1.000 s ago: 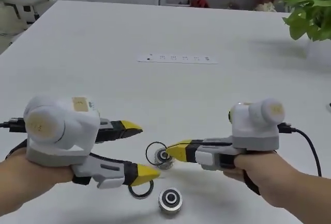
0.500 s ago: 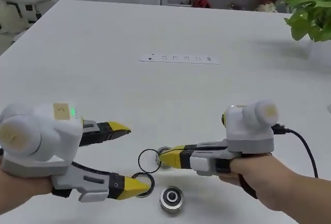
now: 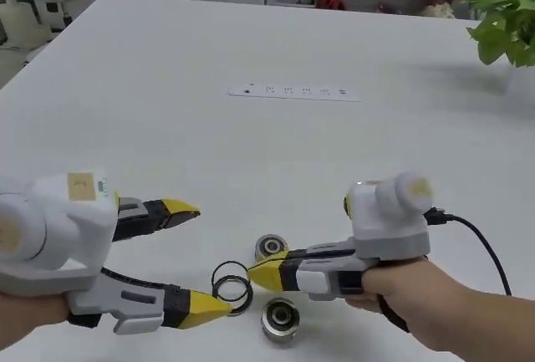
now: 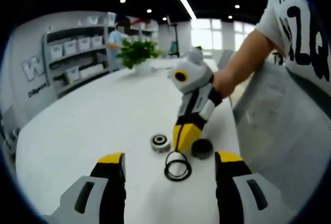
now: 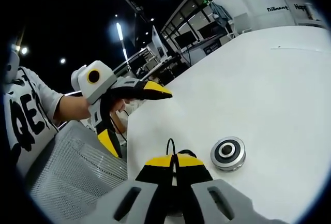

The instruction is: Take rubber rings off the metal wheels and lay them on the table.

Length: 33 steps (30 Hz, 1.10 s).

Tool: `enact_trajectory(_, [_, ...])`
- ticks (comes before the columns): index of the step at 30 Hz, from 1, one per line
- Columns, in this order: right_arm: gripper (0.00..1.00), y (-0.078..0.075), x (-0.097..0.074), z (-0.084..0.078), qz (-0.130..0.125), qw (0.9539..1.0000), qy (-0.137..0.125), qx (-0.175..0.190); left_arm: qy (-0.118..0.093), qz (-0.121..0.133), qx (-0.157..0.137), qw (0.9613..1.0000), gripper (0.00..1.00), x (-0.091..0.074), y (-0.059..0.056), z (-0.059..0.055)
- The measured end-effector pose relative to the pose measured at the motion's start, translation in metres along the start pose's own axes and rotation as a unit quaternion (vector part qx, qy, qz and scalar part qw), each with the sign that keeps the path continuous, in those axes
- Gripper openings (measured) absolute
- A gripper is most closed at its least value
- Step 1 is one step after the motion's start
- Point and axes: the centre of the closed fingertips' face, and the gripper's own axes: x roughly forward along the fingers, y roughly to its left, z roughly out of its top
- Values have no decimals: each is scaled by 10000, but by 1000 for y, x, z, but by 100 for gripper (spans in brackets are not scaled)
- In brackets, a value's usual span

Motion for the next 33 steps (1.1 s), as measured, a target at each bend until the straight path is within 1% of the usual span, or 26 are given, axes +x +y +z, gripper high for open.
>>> enact_trajectory(8, [0,-1,3,-9,-9,9999,141,-4,41,8,-19,10000,71,0,-1,-4])
enact_trajectory(16, [0,-8,4,-12,-121,9997,166,93,92,18,-34,10000,71,1,-2,-8])
enact_trajectory(26, [6,-12,3,-15,-210,9995,195,116,136,32,-76,9999,70,1,-2,-10])
enact_trajectory(33, [10,-13,0,-14,-258,9994,215,61,153,23,-87,9998,70,1,-3,-10])
